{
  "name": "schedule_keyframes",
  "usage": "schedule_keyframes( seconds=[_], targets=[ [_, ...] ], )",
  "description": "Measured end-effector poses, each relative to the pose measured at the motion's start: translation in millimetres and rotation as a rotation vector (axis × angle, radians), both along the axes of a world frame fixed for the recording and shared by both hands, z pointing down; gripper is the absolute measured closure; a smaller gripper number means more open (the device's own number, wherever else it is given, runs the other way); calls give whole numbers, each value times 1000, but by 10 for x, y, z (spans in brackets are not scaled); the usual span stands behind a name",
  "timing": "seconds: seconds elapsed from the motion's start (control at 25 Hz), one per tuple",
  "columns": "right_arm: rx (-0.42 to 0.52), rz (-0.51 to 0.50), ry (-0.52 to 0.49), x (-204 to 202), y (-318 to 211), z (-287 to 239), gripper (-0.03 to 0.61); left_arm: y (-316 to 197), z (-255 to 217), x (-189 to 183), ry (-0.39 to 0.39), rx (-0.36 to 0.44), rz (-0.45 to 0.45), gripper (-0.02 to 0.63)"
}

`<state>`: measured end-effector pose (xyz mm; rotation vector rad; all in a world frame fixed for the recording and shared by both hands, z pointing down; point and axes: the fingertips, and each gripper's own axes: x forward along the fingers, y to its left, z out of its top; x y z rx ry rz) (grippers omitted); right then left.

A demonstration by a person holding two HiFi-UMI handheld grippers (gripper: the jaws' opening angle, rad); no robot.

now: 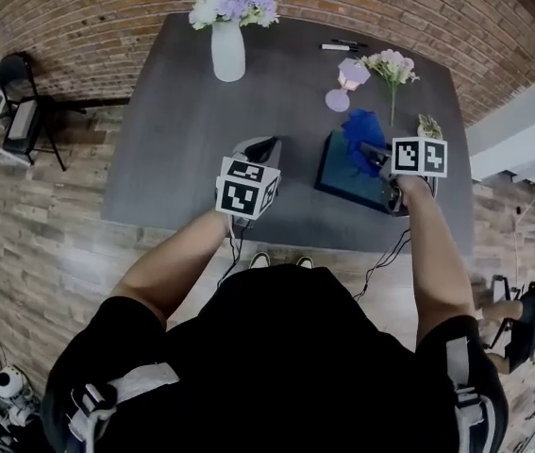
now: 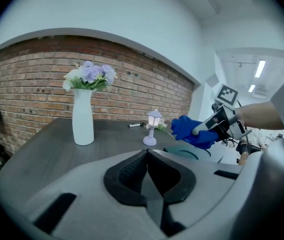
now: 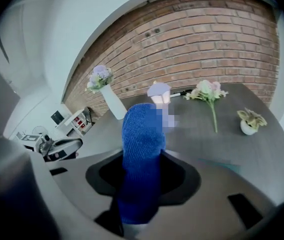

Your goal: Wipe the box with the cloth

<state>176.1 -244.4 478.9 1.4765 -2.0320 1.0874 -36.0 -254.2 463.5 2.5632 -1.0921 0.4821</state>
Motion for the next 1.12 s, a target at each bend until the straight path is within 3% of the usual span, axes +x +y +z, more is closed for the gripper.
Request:
schedule_keyframes(
  seconds=[0.2, 0.44, 0.64, 0.88, 1.12],
  targets=[
    [-67, -71, -8, -584, -363, 272, 419, 49, 53, -347, -17, -14, -67, 604],
    [-91, -64, 20, -485, -372, 470, 419, 185, 173, -544, -64, -22, -81, 604],
    [-94, 34, 17, 17, -215, 438, 419, 200, 209, -295, -64, -29, -30, 604],
    [-118, 208, 24, 991, 253, 484, 419, 288, 172, 337, -78, 3, 93, 604],
    [-155, 372, 71, 1882, 858, 530, 419, 362, 119, 798, -65, 9, 158, 603]
  ],
)
